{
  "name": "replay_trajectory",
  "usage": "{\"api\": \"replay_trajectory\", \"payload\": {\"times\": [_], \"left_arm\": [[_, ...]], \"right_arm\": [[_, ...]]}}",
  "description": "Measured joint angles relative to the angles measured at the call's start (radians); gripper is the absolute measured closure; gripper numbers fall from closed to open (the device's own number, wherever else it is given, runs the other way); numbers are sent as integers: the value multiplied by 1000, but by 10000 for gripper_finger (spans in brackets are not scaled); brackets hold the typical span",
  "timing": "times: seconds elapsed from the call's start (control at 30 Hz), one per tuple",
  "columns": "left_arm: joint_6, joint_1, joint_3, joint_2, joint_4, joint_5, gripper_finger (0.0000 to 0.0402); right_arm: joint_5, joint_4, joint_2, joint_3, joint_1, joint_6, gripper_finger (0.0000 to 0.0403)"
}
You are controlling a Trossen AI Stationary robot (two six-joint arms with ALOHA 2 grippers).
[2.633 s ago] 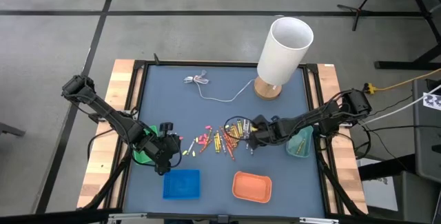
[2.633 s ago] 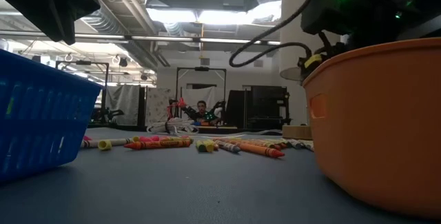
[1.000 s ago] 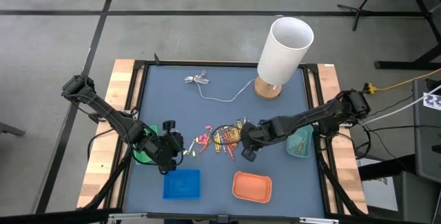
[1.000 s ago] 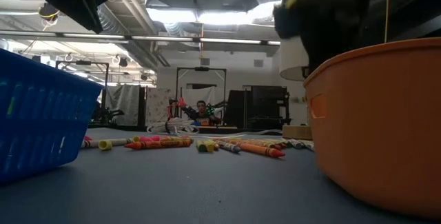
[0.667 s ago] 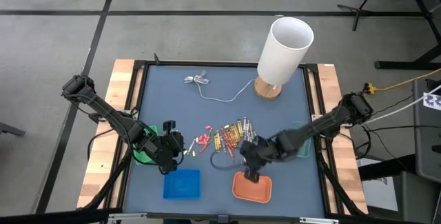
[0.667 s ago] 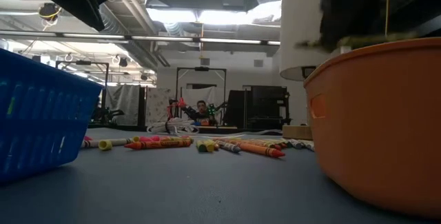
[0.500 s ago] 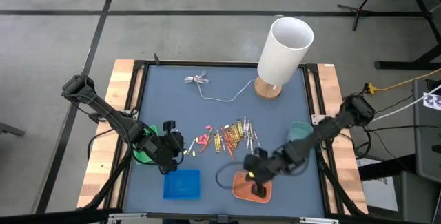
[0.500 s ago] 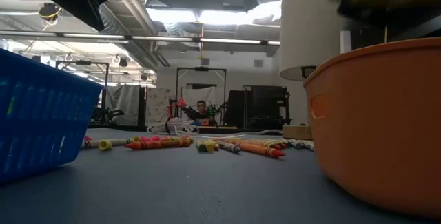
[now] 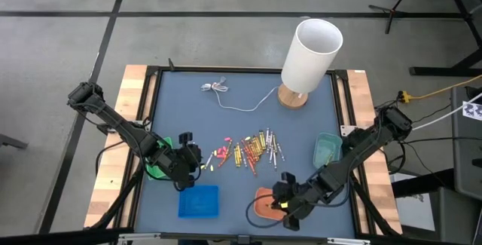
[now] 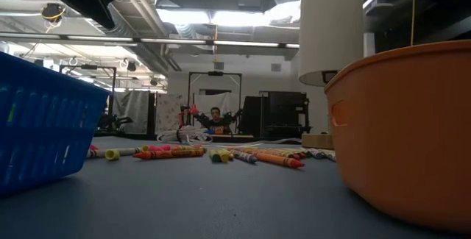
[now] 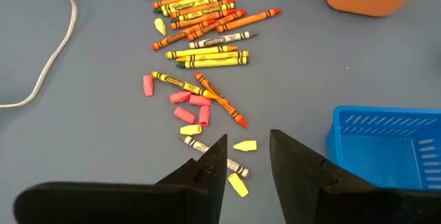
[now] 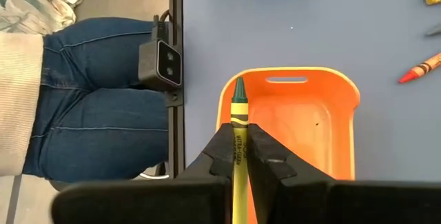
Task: Sort crayons
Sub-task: Put the green crayon into the orange bin, then put the gray crayon into the blue bin
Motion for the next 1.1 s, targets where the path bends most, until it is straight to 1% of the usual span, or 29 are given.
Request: {"api": "replay_trajectory", "payload": {"times": [0.17, 0.27, 0.37, 0.47, 0.63, 0.73, 0.83, 1.1], "left_arm": [[0, 0, 0, 10, 36, -38, 308], [-1, 9, 0, 33, 67, -40, 308], [-34, 15, 0, 67, 82, -41, 308], [-85, 25, 0, 107, 79, -39, 308], [-141, 45, 0, 165, 78, -39, 308], [-158, 55, 0, 195, 78, -39, 308], [-165, 64, 0, 221, 78, -35, 308], [-276, 92, 0, 278, 77, -38, 308]], "right_arm": [[0, -1, 0, 0, 0, 0, 384], [0, -1, 0, 0, 0, 0, 384], [0, -2, 0, 0, 0, 0, 380], [0, -2, 0, 0, 0, 0, 359], [1, -2, 0, 0, 0, 0, 307], [5, -3, 0, 0, 0, 0, 288], [8, -3, 0, 0, 0, 0, 280], [8, -4, 0, 0, 0, -1, 279]]}}
